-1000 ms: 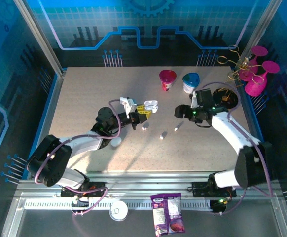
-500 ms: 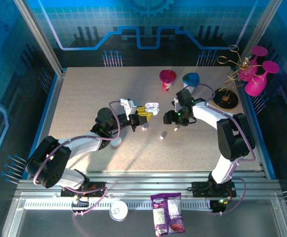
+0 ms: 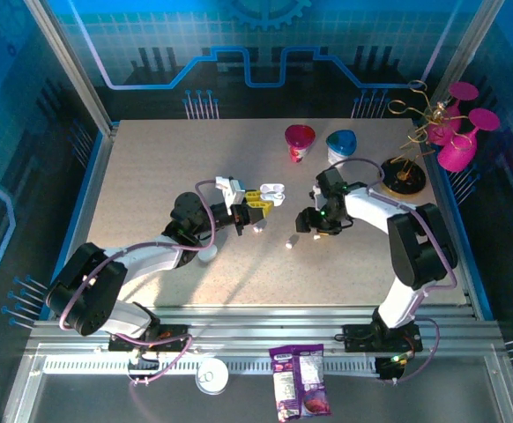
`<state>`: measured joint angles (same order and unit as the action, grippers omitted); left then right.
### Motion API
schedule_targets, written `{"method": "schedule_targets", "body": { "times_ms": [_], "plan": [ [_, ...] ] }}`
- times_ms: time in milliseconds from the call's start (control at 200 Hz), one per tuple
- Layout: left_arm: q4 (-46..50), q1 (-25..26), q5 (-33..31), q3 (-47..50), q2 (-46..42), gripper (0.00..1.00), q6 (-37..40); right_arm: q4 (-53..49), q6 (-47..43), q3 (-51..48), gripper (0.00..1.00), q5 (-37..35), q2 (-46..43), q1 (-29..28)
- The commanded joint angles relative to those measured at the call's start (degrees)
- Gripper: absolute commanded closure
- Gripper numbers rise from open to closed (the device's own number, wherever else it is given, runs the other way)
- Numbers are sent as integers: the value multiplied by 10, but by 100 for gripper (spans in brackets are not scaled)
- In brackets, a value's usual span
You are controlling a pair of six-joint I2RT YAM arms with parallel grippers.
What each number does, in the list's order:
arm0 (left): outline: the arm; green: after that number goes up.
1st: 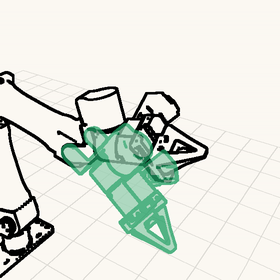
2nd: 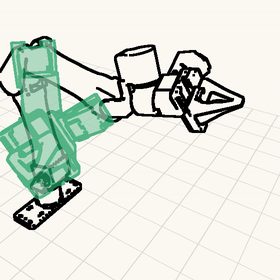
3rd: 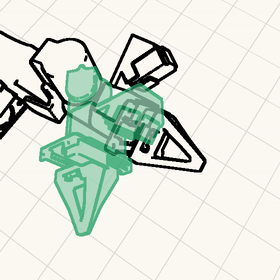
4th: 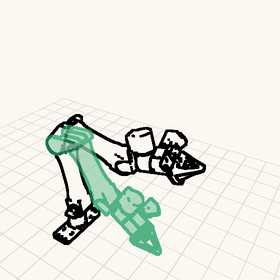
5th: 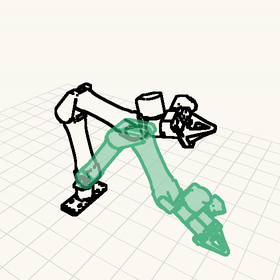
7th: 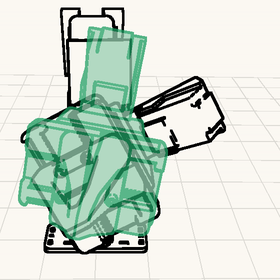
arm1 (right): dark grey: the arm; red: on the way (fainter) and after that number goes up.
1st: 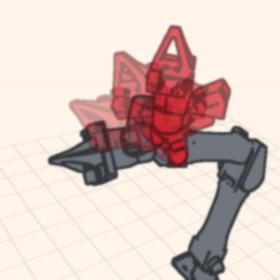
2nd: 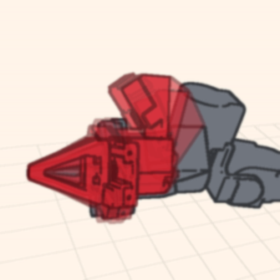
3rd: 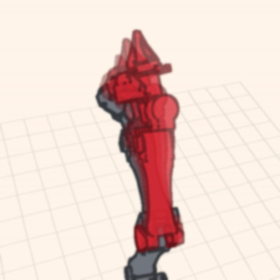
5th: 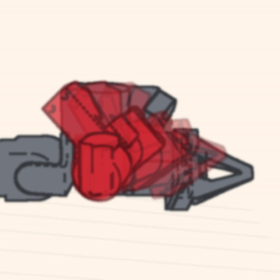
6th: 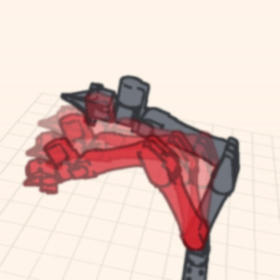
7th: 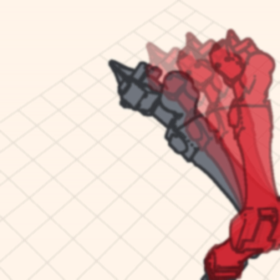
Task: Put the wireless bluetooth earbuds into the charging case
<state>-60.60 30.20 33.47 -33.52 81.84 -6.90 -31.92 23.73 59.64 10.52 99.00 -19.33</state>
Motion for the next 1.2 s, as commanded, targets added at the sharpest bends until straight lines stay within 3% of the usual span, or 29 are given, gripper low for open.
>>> {"method": "schedule_targets", "body": {
  "times_ms": [0, 235, 445, 845, 1196],
  "plan": [
    [-9, 5, 13, -3, -6, 100, 15, -28, -4, -21, 34, -5, -28, 3],
    [-14, 5, 13, -1, -5, 100, 12, -22, -2, -27, 36, -1, -70, 4],
    [-19, 9, 14, 0, -6, 100, 8, -10, -14, -7, 30, 4, -29, 28],
    [-11, 12, 15, 0, -11, 100, 13, -10, -16, -43, 37, 24, -23, 15],
    [-18, 12, 15, 4, -17, 100, 9, -127, -25, 31, 48, -134, -1, -19]
  ]
}}
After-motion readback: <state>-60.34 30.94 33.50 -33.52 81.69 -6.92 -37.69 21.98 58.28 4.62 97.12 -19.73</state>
